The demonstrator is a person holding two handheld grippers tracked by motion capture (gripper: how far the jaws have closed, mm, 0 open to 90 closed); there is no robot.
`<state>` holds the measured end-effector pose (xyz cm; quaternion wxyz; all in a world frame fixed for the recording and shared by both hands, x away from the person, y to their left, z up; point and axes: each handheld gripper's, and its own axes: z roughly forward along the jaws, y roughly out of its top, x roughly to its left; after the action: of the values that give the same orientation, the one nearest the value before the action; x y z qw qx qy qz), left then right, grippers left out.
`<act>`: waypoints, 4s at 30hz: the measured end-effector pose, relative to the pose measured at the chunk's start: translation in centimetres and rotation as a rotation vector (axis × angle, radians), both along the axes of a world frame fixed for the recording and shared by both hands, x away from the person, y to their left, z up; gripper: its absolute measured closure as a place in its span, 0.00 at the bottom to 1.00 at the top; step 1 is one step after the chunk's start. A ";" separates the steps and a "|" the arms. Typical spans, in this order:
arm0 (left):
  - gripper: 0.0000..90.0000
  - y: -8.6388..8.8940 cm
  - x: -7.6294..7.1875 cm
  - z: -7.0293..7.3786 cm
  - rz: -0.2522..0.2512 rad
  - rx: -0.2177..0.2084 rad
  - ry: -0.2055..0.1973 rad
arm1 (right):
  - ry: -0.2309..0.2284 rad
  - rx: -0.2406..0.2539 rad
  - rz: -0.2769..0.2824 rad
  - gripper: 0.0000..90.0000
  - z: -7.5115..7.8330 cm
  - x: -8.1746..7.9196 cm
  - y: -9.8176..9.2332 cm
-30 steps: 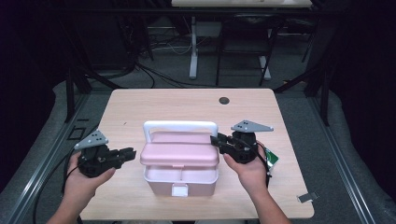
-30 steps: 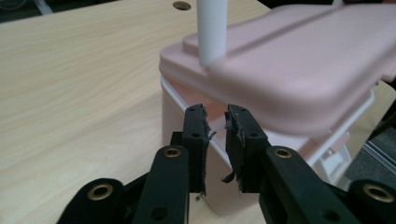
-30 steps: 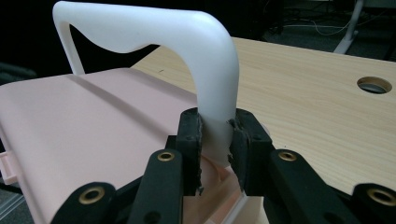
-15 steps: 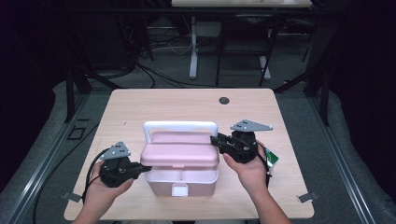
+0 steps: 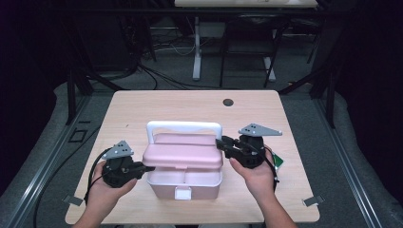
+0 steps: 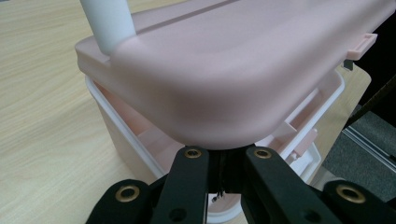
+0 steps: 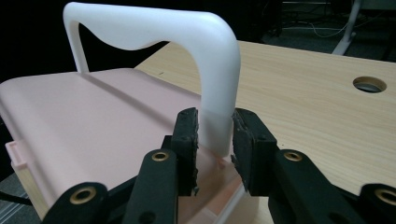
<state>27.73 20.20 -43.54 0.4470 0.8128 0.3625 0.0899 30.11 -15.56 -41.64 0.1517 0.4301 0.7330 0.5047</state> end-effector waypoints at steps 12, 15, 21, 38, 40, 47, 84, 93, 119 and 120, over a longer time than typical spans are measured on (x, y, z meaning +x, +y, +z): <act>1.00 -0.3 1.6 2.6 0.018 0.005 -0.016 | -0.005 -0.006 -0.014 0.94 -1.3 -3.1 -2.0; 1.00 -0.4 2.2 3.2 0.026 0.003 -0.017 | 0.004 -0.024 0.005 0.99 -2.0 -3.5 -1.7; 1.00 -0.6 3.0 4.1 0.044 0.010 -0.026 | 0.022 -0.058 0.047 1.00 -3.5 -4.0 -0.2; 1.00 -1.0 4.5 5.4 0.086 0.018 -0.036 | 0.070 -0.138 0.112 1.00 -6.5 -4.6 3.0; 1.00 -1.0 4.6 5.5 0.086 0.023 -0.034 | 0.072 -0.141 0.116 1.00 -6.6 -4.7 3.1; 1.00 -1.1 4.9 5.8 0.093 0.029 -0.034 | 0.069 -0.144 0.125 1.00 -6.6 -4.8 3.1; 0.97 -2.2 8.8 6.9 0.149 0.092 0.000 | 0.043 -0.150 0.129 1.00 -6.7 -5.9 2.3; 0.95 -2.6 10.4 6.5 0.176 0.133 0.024 | 0.043 -0.131 0.123 1.00 -6.8 -5.9 2.2; 0.84 -1.5 11.2 5.5 0.219 0.248 0.104 | 0.050 -0.123 0.129 1.00 -6.9 -6.0 2.4; 0.84 -1.4 11.1 5.5 0.214 0.255 0.107 | 0.054 -0.125 0.130 1.00 -6.9 -6.0 2.4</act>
<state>38.78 18.75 -38.03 0.3085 0.8233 0.4559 0.1389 24.10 -13.18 -48.57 0.1255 0.3846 0.7932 0.4551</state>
